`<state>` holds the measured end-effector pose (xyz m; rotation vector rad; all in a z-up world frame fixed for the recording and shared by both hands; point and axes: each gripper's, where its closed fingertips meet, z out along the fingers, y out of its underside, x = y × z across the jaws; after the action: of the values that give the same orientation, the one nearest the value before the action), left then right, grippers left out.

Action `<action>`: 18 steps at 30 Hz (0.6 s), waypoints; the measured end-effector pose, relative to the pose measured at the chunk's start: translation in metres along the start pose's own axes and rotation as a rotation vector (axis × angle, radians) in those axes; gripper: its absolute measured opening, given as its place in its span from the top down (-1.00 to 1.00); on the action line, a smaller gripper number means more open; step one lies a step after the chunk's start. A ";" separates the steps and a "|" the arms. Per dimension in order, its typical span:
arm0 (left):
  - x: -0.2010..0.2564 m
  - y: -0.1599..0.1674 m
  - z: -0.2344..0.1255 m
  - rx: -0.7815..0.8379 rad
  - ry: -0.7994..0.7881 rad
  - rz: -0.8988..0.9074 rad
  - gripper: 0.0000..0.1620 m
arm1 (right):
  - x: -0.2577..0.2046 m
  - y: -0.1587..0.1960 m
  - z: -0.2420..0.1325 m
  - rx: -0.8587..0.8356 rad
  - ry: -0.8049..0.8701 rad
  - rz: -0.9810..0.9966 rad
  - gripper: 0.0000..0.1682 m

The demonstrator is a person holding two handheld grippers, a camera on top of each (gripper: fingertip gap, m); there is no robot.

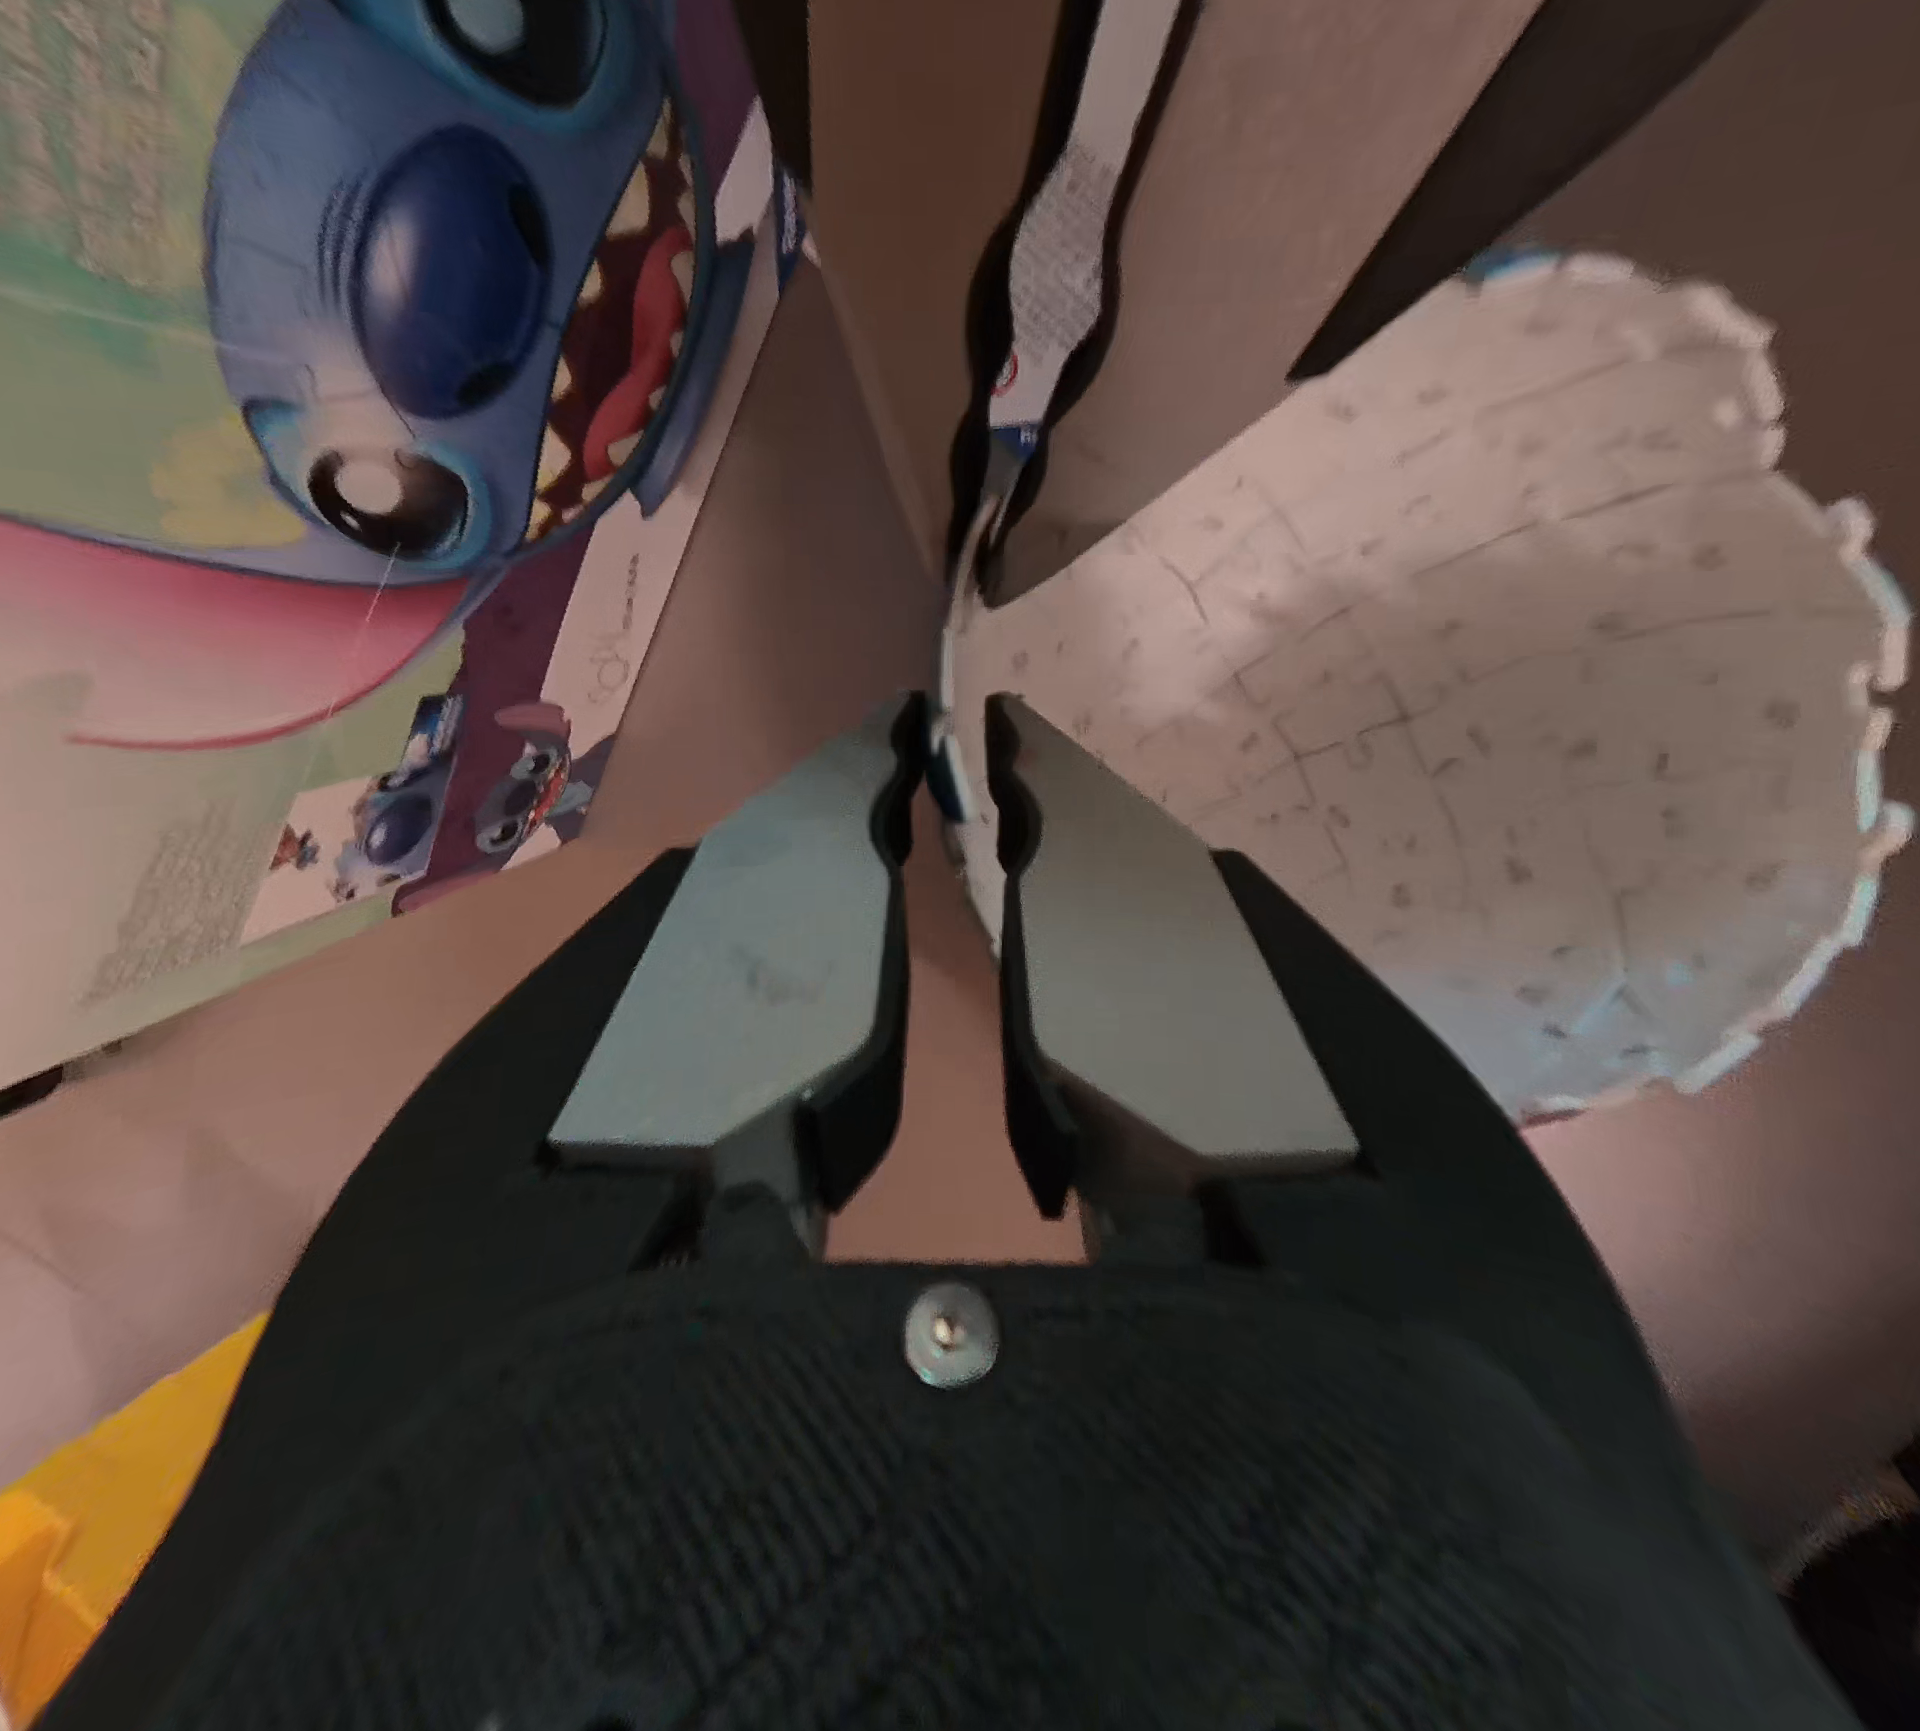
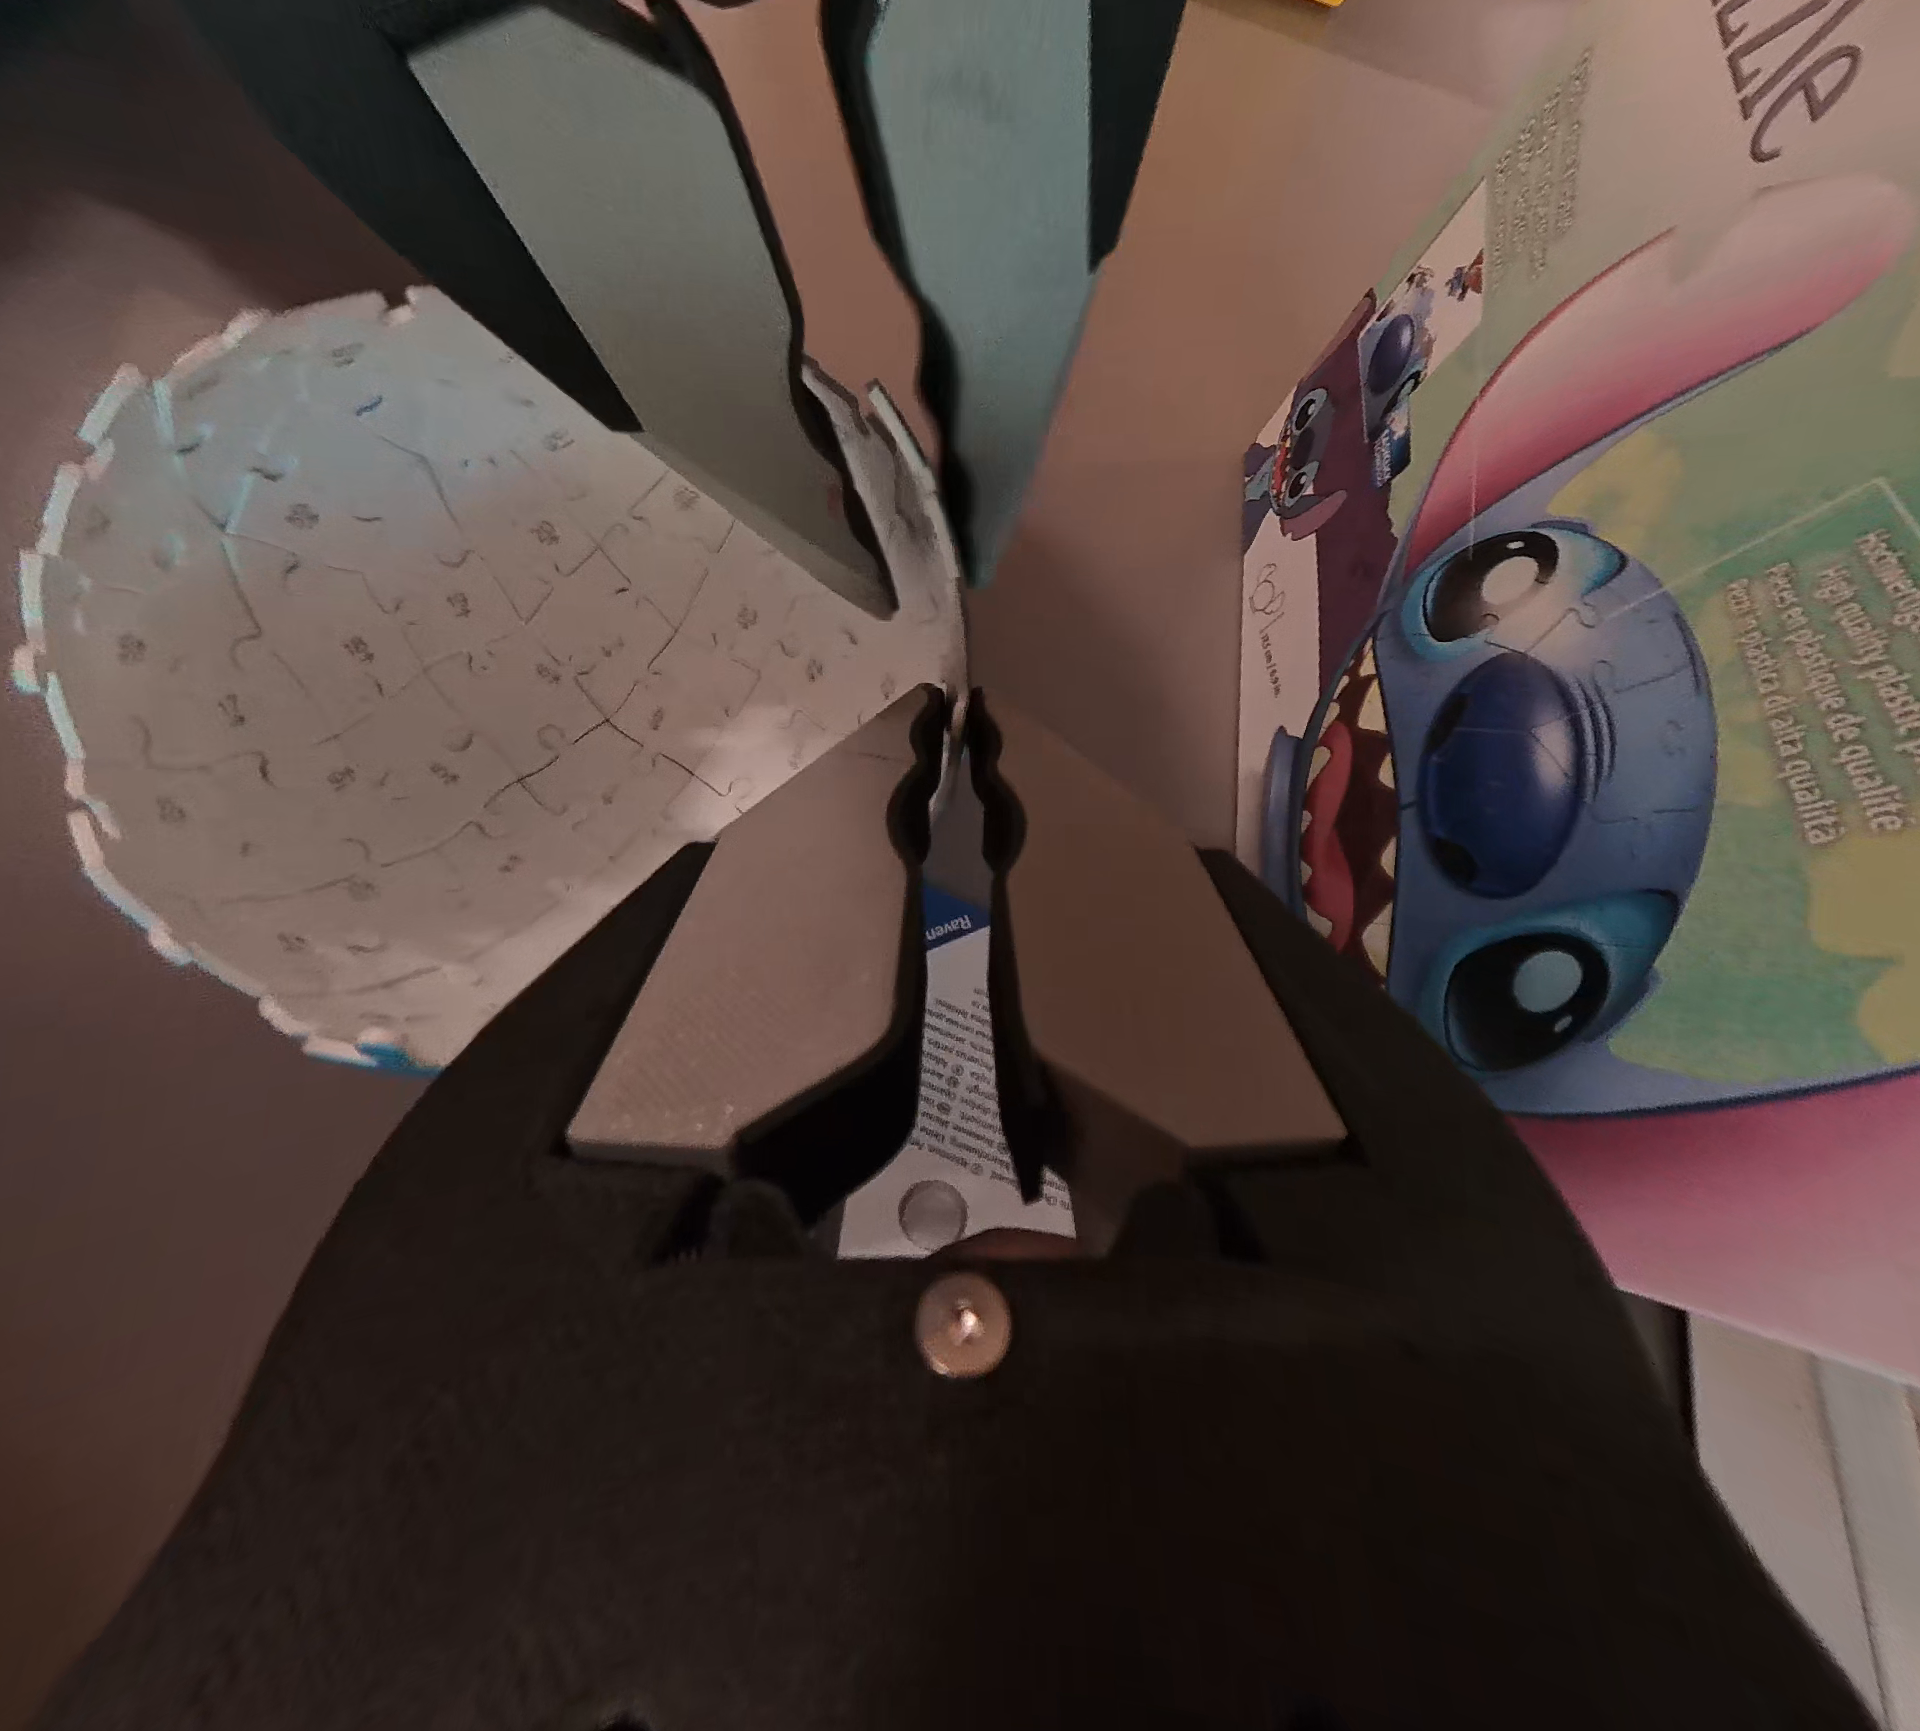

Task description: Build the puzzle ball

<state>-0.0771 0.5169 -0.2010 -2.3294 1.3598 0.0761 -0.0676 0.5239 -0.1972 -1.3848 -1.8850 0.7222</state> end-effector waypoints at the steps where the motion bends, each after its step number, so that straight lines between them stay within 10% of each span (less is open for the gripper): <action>1: -0.002 -0.004 -0.001 0.023 0.000 -0.001 0.92 | 0.001 0.001 0.000 -0.001 0.001 -0.001 0.99; 18: -0.010 -0.006 -0.002 0.081 0.036 -0.029 0.99 | 0.005 -0.002 -0.001 0.031 0.054 -0.036 0.99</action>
<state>-0.0777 0.5266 -0.1948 -2.2924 1.3200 -0.0293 -0.0695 0.5284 -0.1938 -1.3348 -1.8450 0.6867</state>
